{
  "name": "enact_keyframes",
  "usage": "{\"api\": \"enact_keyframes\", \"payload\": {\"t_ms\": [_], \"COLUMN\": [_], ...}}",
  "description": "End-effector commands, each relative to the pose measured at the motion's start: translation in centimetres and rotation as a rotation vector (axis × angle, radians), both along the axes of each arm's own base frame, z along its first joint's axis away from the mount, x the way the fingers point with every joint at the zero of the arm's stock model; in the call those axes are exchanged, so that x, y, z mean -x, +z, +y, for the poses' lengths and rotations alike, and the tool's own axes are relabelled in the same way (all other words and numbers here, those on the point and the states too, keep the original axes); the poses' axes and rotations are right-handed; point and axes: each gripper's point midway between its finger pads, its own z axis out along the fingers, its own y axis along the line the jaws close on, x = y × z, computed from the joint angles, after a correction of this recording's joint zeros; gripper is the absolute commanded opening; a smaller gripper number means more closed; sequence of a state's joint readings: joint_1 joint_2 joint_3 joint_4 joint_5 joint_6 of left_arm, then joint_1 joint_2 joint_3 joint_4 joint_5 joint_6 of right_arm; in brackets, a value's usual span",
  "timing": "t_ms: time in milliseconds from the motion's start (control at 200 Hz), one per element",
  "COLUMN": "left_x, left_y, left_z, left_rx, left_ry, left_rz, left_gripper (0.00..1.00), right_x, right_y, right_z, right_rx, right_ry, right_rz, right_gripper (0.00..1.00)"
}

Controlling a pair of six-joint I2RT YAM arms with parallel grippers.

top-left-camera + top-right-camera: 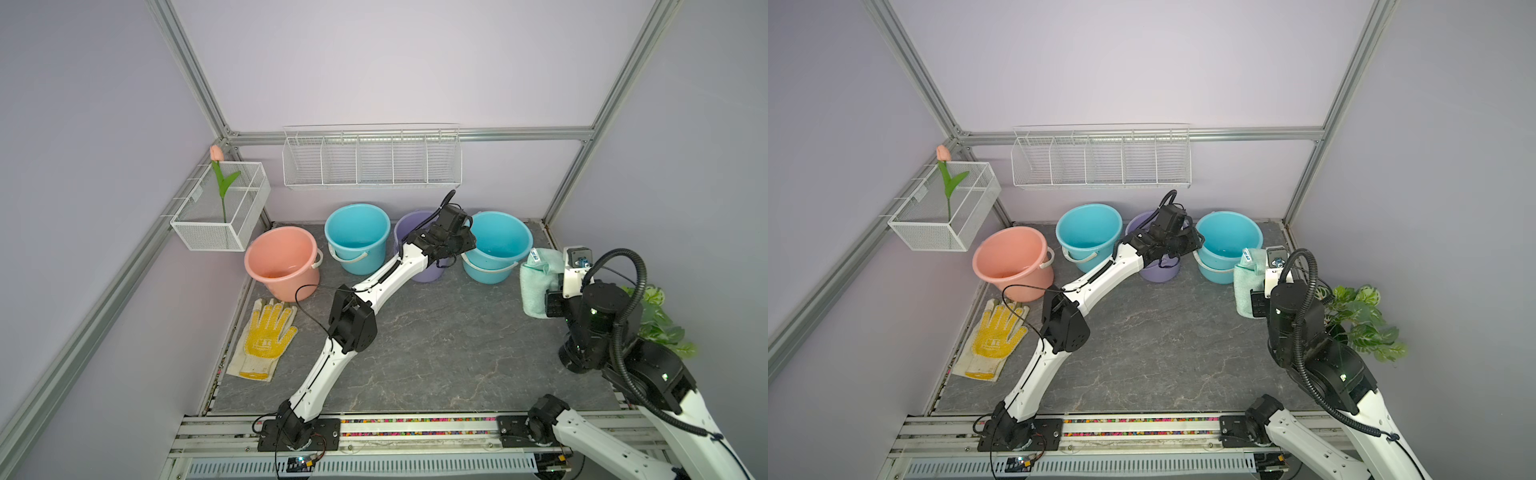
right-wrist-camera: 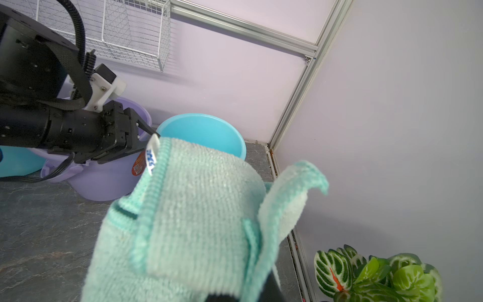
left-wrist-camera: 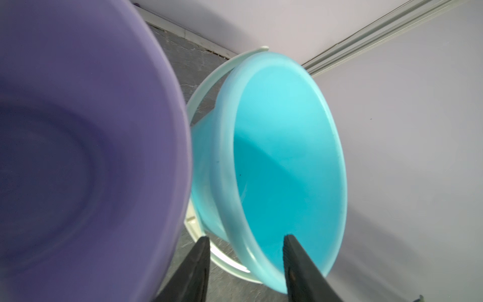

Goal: Wipe the inside of the bucket with a cloth
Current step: Pick up the bucket from the center of the board.

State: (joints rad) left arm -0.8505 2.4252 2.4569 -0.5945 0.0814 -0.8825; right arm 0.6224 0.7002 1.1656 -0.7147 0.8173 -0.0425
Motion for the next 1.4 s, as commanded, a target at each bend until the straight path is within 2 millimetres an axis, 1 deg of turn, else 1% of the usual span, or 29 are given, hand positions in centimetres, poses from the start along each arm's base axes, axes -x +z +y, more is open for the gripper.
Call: {"api": "enact_keyframes", "payload": {"t_ms": [0, 90, 125, 265, 415, 520, 670, 895, 1065, 1265, 1395], "left_x": [-0.4, -0.6, -0.7, -1.0, -1.1, -0.8, 0.7, 3.3, 4.7, 6.5, 7.7], "left_y": [0.1, -0.5, -1.0, -2.6, -3.3, -3.6, -3.3, -4.5, -4.0, -3.5, -2.3], "left_z": [-1.7, -2.1, -2.2, -1.6, -2.0, -2.3, -2.4, -1.7, -0.9, -0.2, 0.7], "left_rx": [0.092, 0.107, 0.105, 0.077, 0.088, 0.088, 0.041, -0.067, -0.123, -0.186, -0.221], "left_ry": [-0.002, 0.006, 0.014, 0.062, 0.06, 0.049, 0.011, -0.05, -0.076, -0.118, -0.139], "left_rz": [0.026, 0.045, 0.056, 0.096, 0.111, 0.125, 0.119, 0.135, 0.112, 0.092, 0.062], "left_gripper": [0.48, 0.49, 0.49, 0.48, 0.46, 0.43, 0.38, 0.32, 0.28, 0.12, 0.05], "right_x": [0.3, 0.4, 0.4, 0.6, 0.7, 0.7, 0.7, 0.5, 0.4, 0.2, 0.3], "right_y": [0.9, 1.0, 1.1, 1.4, 1.4, 1.4, 1.4, 1.6, 1.6, 1.5, 1.5], "right_z": [-0.3, -0.4, -0.4, -0.5, -0.6, -0.7, -0.7, -0.5, -0.3, -0.1, 0.0], "right_rx": [-0.014, -0.012, -0.012, -0.011, -0.007, -0.009, -0.006, -0.013, -0.019, -0.022, -0.035], "right_ry": [-0.002, -0.001, -0.002, -0.002, 0.0, -0.001, -0.002, 0.001, 0.006, 0.011, 0.018], "right_rz": [-0.024, -0.026, -0.029, -0.036, -0.037, -0.04, -0.044, -0.049, -0.051, -0.046, -0.041], "right_gripper": [0.09, 0.09, 0.1, 0.1, 0.1, 0.09, 0.1, 0.09, 0.09, 0.09, 0.09]}}
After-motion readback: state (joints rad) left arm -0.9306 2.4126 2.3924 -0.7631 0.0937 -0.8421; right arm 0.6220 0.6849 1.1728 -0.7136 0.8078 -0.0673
